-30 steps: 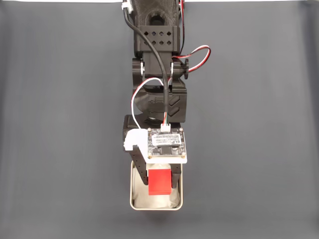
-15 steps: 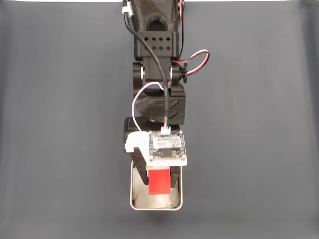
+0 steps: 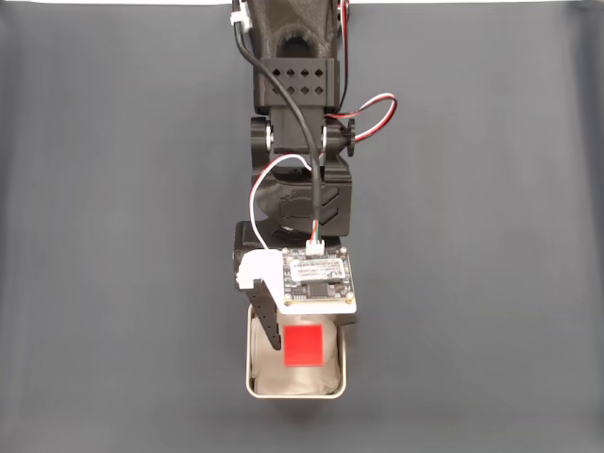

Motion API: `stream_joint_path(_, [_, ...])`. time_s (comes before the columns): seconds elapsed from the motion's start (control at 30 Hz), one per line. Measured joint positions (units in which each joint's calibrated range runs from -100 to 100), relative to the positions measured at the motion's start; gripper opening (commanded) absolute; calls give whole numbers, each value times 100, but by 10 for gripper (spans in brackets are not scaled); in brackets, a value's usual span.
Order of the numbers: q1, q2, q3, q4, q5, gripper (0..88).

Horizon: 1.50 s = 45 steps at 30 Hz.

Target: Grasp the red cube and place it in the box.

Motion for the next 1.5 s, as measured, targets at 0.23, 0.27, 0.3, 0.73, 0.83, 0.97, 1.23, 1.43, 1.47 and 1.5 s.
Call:
stream_joint_path(0.23, [0, 0, 0, 0, 0, 462])
stream_joint_path(0.27, [0, 0, 0, 0, 0, 464])
stream_joint_path(0.3, [0, 0, 0, 0, 0, 465])
stream_joint_path(0.73, [0, 0, 0, -16, 0, 465])
stream_joint_path(0.83, [0, 0, 45, -24, 0, 464])
stream_joint_path(0.97, [0, 0, 108, -32, 0, 463])
stream_joint_path(1.23, [0, -78, 244, -40, -78, 121])
stream_joint_path(1.43, [0, -808, 416, -40, -147, 0])
stream_joint_path(1.47, [-7, -999, 497, -40, -190, 0])
stream_joint_path(1.5, [0, -1224, 579, -24, -225, 0])
